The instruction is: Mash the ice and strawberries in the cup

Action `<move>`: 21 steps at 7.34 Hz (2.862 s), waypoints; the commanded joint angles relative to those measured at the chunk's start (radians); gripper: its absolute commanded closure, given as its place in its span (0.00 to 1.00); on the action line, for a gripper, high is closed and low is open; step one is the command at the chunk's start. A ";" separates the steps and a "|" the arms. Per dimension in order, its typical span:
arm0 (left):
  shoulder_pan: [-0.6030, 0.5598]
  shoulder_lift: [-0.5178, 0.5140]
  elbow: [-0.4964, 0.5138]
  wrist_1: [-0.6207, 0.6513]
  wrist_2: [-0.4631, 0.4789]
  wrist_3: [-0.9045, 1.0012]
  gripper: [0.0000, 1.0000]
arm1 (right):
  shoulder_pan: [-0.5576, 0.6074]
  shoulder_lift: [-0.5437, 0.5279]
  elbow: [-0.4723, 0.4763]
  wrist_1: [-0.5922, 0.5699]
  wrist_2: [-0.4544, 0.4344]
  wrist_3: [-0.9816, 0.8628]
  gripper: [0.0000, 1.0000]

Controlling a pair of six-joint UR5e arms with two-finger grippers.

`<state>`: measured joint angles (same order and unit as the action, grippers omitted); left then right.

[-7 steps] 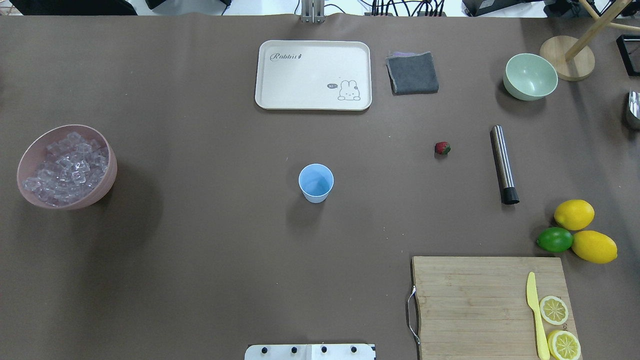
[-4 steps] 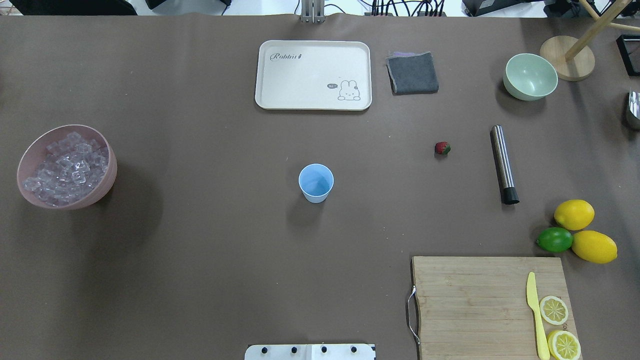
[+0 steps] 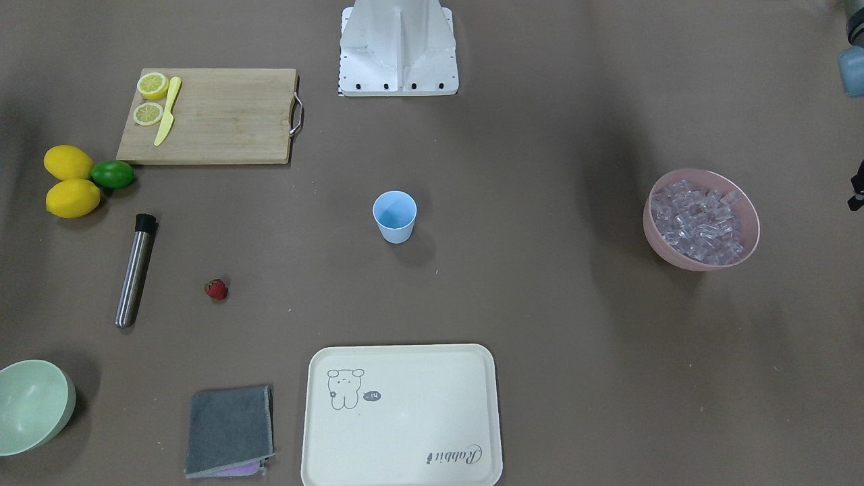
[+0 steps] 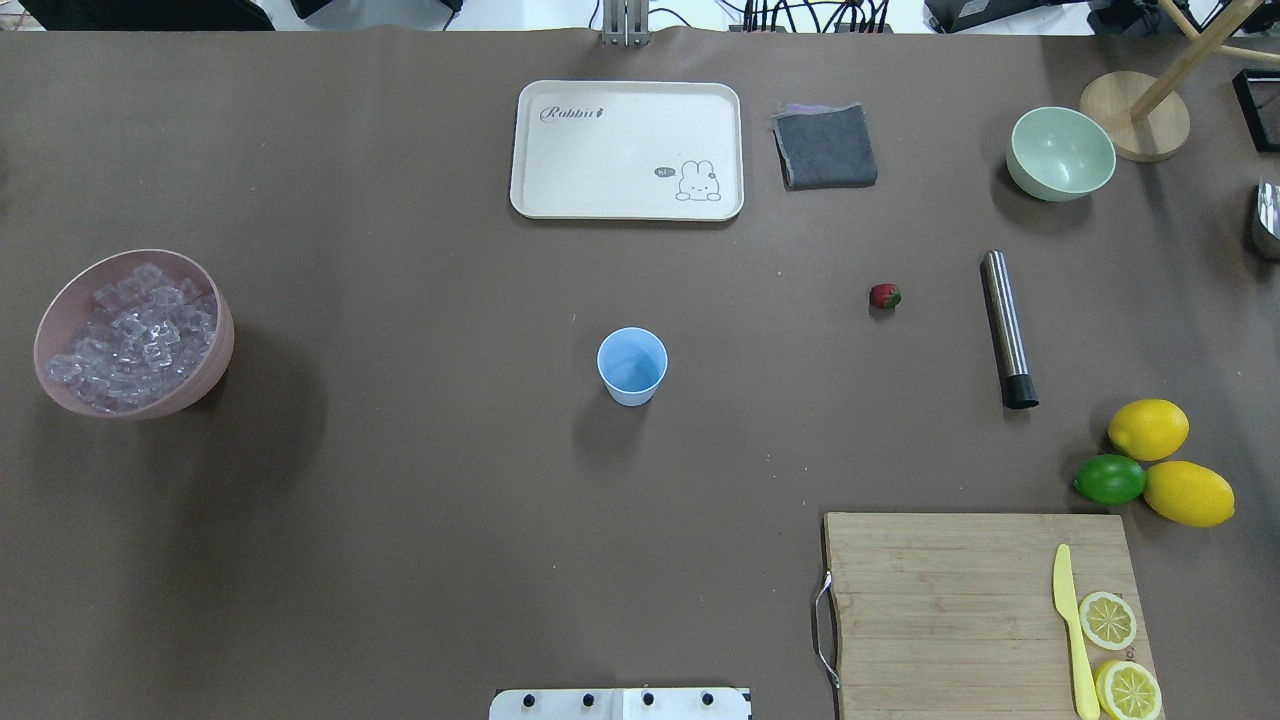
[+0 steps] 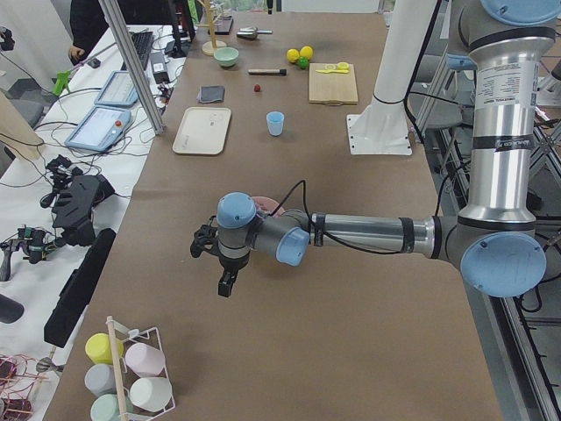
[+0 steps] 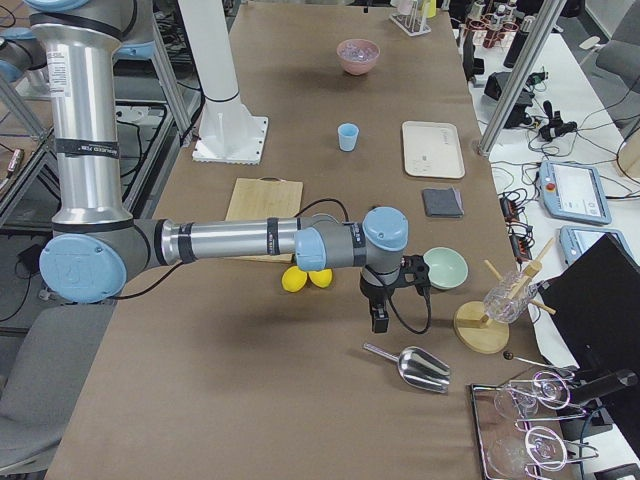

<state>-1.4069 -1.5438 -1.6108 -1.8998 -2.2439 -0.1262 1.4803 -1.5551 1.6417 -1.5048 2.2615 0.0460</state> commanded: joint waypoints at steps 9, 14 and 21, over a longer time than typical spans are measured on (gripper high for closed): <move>0.279 -0.045 -0.327 0.156 0.115 -0.432 0.03 | 0.000 -0.006 0.001 0.000 0.003 0.000 0.00; 0.398 -0.111 -0.225 0.157 0.168 -0.438 0.03 | 0.000 -0.011 -0.002 0.000 0.003 0.000 0.00; 0.428 -0.119 -0.170 0.157 0.222 -0.372 0.02 | 0.000 -0.017 -0.007 -0.002 0.003 0.000 0.00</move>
<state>-0.9798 -1.6588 -1.7870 -1.7426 -2.0226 -0.5098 1.4803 -1.5713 1.6360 -1.5060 2.2642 0.0460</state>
